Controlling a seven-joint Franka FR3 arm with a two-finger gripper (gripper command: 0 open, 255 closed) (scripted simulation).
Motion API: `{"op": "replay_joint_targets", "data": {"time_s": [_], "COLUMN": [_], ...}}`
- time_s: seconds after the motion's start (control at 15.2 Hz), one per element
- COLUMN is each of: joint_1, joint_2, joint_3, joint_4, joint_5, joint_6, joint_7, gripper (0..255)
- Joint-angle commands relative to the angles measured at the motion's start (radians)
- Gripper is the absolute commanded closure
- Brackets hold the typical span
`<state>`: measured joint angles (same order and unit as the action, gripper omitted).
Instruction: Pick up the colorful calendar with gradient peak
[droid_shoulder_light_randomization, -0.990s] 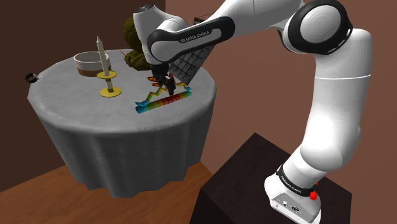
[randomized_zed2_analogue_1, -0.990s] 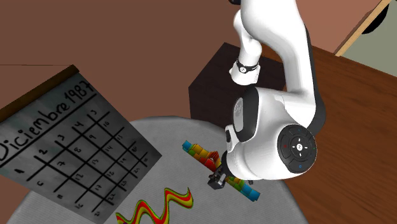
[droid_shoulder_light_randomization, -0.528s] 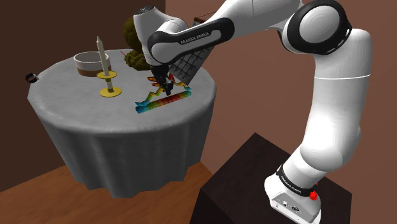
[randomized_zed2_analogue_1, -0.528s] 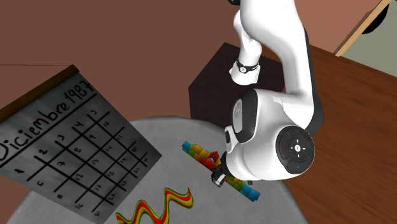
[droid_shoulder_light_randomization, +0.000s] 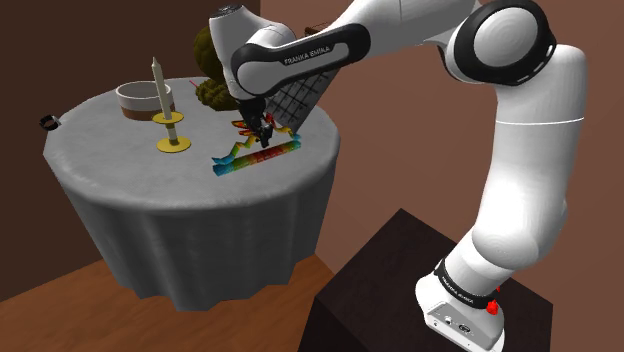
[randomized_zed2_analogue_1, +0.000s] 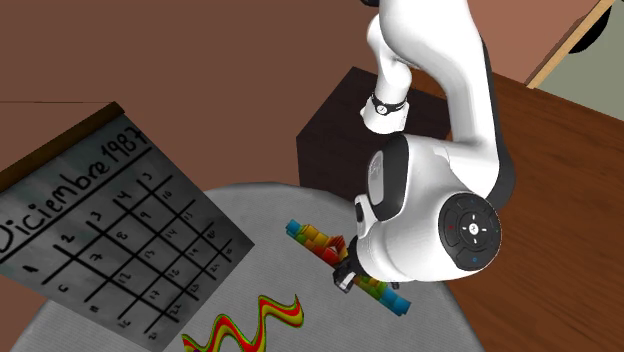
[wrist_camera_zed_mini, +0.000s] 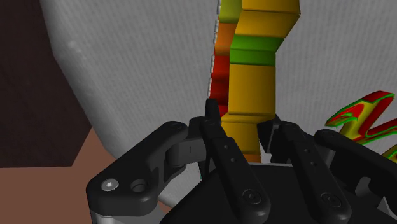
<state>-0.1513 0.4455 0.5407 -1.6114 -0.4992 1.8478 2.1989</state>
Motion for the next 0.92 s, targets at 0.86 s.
{"op": "replay_joint_targets", "data": {"time_s": [0.86], "joint_1": [0.006], "joint_2": [-0.04], "joint_3": [0.014], "joint_4": [0.121], "joint_5": [0.034], "joint_6": [-0.145], "joint_7": [-0.055], "gripper": [255]}}
